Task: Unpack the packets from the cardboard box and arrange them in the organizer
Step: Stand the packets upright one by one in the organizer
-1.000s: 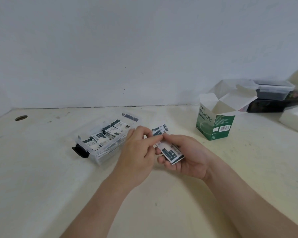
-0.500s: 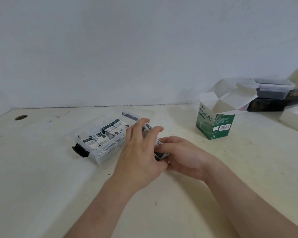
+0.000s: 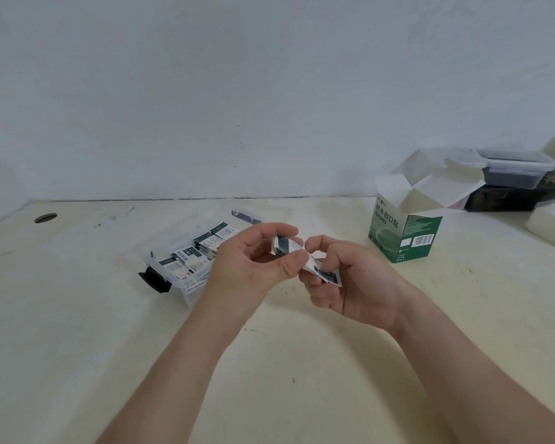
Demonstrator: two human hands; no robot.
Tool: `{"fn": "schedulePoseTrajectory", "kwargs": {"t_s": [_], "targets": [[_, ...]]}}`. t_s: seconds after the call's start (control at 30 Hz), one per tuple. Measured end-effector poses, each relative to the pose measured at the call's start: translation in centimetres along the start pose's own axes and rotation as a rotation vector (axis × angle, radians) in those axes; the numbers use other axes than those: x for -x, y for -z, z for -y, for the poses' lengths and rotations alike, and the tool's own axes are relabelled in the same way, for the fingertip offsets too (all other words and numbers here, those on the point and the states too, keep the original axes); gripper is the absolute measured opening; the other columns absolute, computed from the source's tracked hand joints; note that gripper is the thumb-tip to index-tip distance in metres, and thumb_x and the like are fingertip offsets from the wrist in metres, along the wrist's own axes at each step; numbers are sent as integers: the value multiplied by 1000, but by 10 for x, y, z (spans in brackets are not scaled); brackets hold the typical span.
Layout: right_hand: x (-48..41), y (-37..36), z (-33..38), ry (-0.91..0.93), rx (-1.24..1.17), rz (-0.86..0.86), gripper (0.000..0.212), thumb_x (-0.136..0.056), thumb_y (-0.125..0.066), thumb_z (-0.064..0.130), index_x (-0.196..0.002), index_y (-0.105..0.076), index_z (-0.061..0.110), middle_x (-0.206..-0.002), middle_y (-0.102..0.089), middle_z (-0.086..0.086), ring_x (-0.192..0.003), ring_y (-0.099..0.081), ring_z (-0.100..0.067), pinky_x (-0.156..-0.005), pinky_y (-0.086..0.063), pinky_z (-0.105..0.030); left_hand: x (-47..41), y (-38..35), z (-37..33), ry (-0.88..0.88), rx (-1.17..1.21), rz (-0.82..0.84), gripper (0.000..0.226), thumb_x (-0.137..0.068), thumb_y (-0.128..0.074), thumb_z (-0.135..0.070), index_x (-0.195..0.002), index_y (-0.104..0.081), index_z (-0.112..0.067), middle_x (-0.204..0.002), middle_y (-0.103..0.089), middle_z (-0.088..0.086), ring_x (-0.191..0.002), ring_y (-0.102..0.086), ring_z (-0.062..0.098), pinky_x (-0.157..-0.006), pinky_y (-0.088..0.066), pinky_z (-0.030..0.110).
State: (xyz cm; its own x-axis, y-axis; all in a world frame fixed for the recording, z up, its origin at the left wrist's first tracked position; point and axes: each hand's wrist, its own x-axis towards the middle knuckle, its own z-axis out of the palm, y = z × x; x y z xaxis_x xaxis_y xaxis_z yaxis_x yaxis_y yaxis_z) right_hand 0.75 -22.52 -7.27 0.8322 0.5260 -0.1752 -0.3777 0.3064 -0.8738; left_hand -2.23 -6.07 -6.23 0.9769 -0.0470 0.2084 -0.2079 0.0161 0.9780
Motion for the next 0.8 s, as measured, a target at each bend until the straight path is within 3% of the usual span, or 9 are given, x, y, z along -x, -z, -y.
{"fn": "schedulePoseTrajectory", "kwargs": {"t_s": [0.13, 0.27, 0.4, 0.5, 0.57, 0.67, 0.8], "targets": [[-2, -6, -5, -23, -105, 114, 19, -69, -40, 4, -84, -47, 14, -61, -46, -7, -41, -31, -12, -48, -23, -25, 2, 0, -3, 18, 152, -55, 39, -60, -75, -19, -97, -69, -14, -92, -75, 8, -80, -70, 20, -72, -55, 22], [-5, -7, -9, -19, -120, 102, 20, -69, -43, 4, -87, -49, 11, -68, -49, -8, -40, -35, -10, -46, -28, -21, 2, -1, -5, 10, 129, -96, 34, -63, -74, -17, -96, -68, -12, -92, -75, 10, -76, -70, 20, -70, -57, 25], [-6, -3, -9, 29, 93, 29, 16, -80, -48, 5, -95, -53, 9, -88, -55, -13, -53, -51, -16, -52, -39, -23, 1, 2, -7, 26, 48, -105, 22, -75, -74, -5, -96, -68, -9, -74, -72, 8, -59, -64, 14, -65, -56, 23], [-2, 2, -4, 135, 401, 9, 15, -81, -69, 23, -86, -61, 11, -94, -61, -13, -80, -60, -22, -73, -44, -32, -1, 6, -8, 70, -6, -117, 18, -76, -75, -4, -93, -70, -7, -69, -71, 5, -58, -65, 12, -63, -55, 21], [2, 2, 1, 204, 576, 17, 26, -79, -79, 24, -87, -64, 5, -86, -63, -11, -80, -56, -20, -76, -42, -32, -2, 7, -7, 86, -26, -116, 17, -76, -76, -5, -93, -70, -6, -69, -71, 4, -59, -65, 12, -63, -56, 23], [7, 2, 6, 232, 607, 18, 26, -75, -80, 11, -88, -64, -4, -81, -65, -11, -75, -58, -19, -74, -47, -29, -2, 7, -8, 97, -27, -129, 15, -77, -75, -6, -91, -71, -6, -69, -72, 5, -57, -64, 11, -63, -56, 21], [9, -4, 8, 219, 638, 9, 21, -74, -81, 6, -85, -64, 0, -83, -65, -15, -77, -59, -26, -72, -50, -29, -1, 9, -9, 118, -14, -112, 13, -79, -73, -7, -92, -71, -6, -76, -72, 11, -56, -63, 11, -62, -54, 20]]}}
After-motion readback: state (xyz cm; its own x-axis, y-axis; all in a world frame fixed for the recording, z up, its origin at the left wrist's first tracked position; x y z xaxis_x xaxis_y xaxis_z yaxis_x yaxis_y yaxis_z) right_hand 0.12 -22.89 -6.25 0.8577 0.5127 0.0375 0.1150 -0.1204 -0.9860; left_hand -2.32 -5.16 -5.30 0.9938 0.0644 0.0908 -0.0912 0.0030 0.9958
